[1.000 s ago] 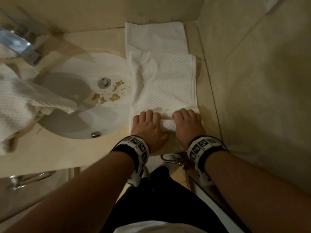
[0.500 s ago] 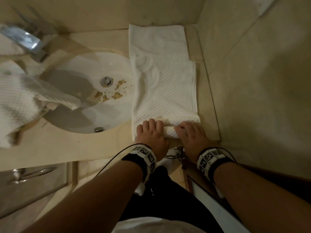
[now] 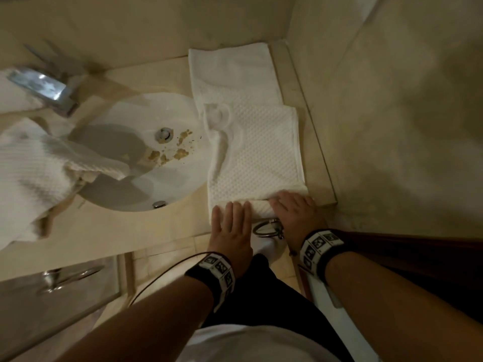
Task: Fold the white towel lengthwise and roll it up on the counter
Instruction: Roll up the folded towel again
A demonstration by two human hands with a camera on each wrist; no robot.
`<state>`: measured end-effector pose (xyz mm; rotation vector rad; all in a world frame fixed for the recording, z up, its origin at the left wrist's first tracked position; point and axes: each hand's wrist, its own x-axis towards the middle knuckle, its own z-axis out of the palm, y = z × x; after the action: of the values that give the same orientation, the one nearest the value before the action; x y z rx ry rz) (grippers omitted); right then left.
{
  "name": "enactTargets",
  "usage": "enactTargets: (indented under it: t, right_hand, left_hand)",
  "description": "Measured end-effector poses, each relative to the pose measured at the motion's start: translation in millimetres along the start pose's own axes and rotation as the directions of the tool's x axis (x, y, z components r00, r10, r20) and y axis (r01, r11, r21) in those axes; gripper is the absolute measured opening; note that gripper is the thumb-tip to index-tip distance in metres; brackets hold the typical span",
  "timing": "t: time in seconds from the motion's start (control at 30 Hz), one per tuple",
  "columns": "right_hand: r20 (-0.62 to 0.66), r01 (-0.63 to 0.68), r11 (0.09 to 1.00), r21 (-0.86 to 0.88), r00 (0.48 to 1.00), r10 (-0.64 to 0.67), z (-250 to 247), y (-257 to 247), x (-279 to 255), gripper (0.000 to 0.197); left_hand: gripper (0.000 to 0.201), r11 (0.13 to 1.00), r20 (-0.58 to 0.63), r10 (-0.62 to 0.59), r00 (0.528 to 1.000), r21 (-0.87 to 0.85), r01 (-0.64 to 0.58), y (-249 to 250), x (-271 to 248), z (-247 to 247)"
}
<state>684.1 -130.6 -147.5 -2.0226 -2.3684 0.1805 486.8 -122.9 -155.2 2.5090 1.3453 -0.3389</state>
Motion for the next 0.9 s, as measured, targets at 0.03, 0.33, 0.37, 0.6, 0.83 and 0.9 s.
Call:
enactTargets:
  t: [0.03, 0.33, 0.37, 0.6, 0.83, 0.9]
  right_hand:
    - [0.002, -0.012, 1.0, -0.01, 1.0, 0.012, 0.0, -0.9, 1.7, 0.052]
    - [0.186, -0.075, 0.996, 0.044, 0.98, 0.066, -13.3, 8.0, 32.5, 0.034]
    - [0.228, -0.087, 0.995, 0.054, 0.971, 0.073, -15.6, 9.6, 38.1, 0.034]
    - [0.246, -0.2, 0.974, -0.104, 0.944, 0.22, -9.9, 4.2, 54.4, 0.039]
    - [0.24, -0.168, 0.983, -0.071, 0.954, 0.18, -18.5, 8.9, 66.3, 0.042]
    - [0.157, -0.089, 0.993, -0.083, 0.982, 0.101, -19.5, 6.7, 68.4, 0.033]
  left_hand:
    - [0.097, 1.0, 0.023, -0.023, 0.999, 0.014, 0.023, 1.8, 2.0, -0.1]
    - [0.083, 0.991, 0.025, -0.126, 0.992, 0.042, 0.125, -10.4, 40.8, -18.3]
    - [0.084, 0.99, 0.028, -0.131, 0.991, 0.049, 0.13, -11.3, 44.4, -21.0]
    - [0.08, 0.991, 0.024, -0.104, 0.994, 0.083, 0.102, -25.5, 72.2, -43.9]
    - [0.082, 0.995, 0.159, -0.054, 0.986, 0.089, 0.04, -39.4, 104.0, -59.1]
    - [0.081, 0.996, 0.196, -0.057, 0.979, 0.081, 0.042, -39.9, 108.6, -61.9]
